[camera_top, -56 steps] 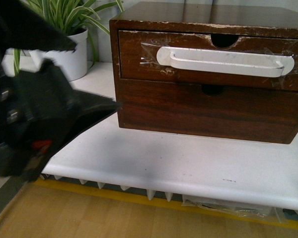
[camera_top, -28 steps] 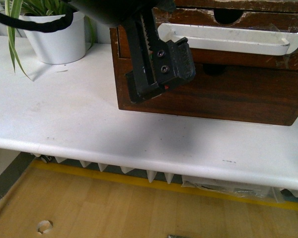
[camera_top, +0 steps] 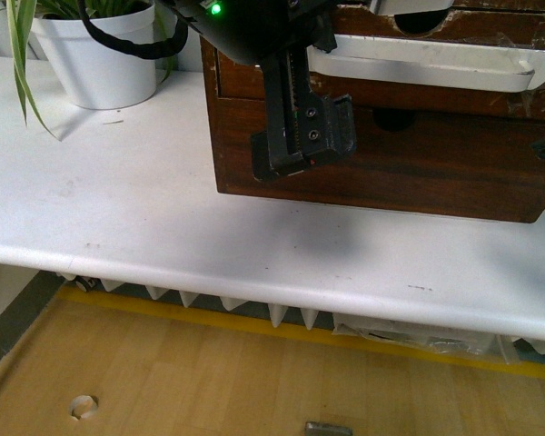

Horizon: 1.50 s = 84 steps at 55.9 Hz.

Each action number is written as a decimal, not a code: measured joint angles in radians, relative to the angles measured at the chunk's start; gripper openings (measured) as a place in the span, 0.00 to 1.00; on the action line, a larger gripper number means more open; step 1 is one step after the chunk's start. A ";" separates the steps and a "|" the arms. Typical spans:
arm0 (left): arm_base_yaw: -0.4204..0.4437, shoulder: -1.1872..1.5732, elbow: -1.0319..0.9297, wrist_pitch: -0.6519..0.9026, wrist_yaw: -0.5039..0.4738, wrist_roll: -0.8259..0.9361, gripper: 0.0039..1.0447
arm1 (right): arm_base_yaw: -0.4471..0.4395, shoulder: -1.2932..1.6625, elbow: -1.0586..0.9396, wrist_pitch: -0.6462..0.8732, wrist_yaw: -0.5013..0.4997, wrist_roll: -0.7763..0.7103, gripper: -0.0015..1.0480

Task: Open drawer

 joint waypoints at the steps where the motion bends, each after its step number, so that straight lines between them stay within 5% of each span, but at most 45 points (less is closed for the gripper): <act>1: 0.000 0.003 0.004 -0.002 0.000 0.000 0.94 | 0.004 0.006 0.004 0.005 0.000 0.003 0.91; 59: -0.013 0.009 0.083 -0.231 0.076 0.000 0.94 | 0.109 0.192 0.092 0.119 0.052 0.047 0.91; 84: -0.031 -0.061 0.044 -0.365 0.094 0.047 0.94 | 0.139 0.127 0.081 -0.062 -0.015 -0.021 0.91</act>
